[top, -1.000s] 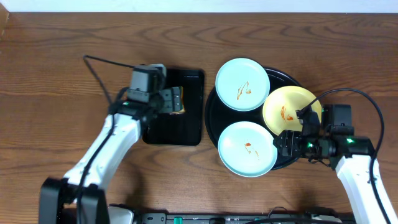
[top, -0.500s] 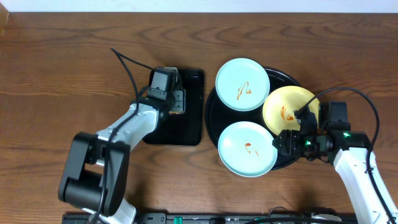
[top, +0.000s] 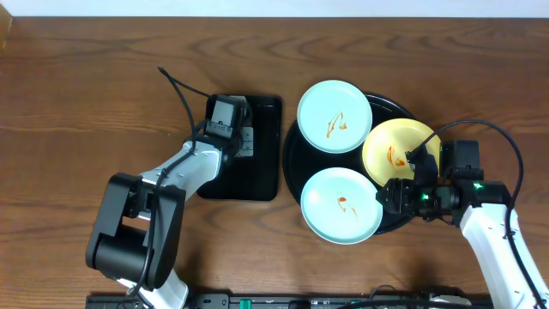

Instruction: Clean dirty plates on tray and stack at the side

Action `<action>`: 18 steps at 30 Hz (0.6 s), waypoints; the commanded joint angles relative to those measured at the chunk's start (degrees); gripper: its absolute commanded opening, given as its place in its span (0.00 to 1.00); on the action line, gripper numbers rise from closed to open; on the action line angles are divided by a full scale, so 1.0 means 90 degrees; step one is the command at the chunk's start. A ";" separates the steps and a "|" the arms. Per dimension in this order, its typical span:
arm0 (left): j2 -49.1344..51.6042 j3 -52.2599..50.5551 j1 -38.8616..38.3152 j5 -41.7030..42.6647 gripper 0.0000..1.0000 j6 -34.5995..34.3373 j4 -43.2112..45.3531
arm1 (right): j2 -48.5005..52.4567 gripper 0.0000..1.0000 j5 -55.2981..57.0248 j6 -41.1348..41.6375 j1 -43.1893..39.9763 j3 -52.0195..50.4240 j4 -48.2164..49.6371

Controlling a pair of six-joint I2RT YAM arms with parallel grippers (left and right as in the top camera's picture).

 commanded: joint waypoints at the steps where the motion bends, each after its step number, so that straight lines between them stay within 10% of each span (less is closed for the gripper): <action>1: 0.0083 0.0119 -0.0002 -0.0119 0.08 0.0012 -0.0134 | 0.0005 0.63 -0.0092 0.0058 0.0131 -0.0036 0.0017; 18: -0.1525 0.0175 0.0010 -0.0119 0.07 0.0034 -0.1037 | 0.0005 0.64 -0.0090 0.0058 0.0131 -0.0036 0.0070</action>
